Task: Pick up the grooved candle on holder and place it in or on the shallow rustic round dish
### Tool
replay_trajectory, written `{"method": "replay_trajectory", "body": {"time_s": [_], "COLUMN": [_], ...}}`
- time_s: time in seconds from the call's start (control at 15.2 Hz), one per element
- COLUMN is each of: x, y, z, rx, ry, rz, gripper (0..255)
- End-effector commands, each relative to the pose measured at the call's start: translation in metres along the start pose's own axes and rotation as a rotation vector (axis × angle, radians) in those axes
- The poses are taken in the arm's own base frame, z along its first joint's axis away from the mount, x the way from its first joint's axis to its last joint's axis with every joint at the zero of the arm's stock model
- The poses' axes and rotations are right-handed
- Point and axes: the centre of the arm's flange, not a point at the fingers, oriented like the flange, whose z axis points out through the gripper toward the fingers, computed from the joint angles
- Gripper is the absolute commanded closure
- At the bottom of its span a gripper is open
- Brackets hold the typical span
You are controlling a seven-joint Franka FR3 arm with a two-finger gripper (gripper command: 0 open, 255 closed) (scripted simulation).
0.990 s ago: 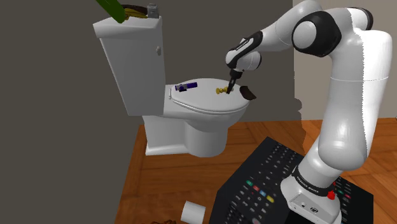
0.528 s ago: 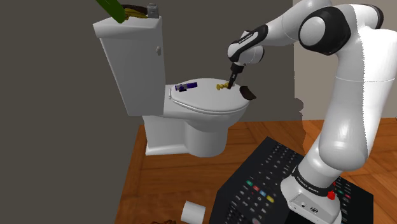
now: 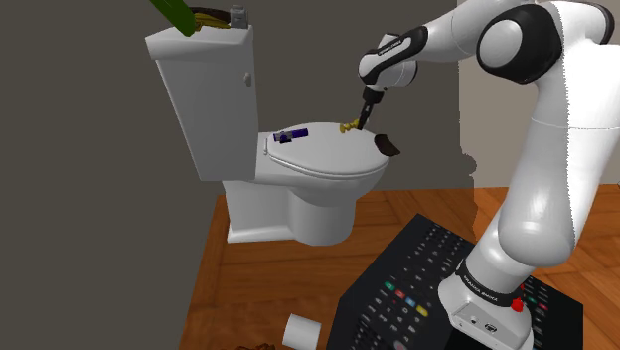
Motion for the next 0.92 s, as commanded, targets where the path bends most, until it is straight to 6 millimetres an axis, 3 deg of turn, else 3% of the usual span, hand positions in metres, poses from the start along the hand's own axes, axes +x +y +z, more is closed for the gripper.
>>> {"method": "replay_trajectory", "body": {"time_s": [0.0,0.4,0.86], "x": [0.002,0.006,-0.081], "y": [0.001,0.004,0.033], "z": [-0.011,-0.039,-0.050], "rx": [0.000,0.000,0.000], "ry": [0.000,0.000,0.000], "rz": [0.000,0.000,0.000], "gripper": [255,255,255]}}
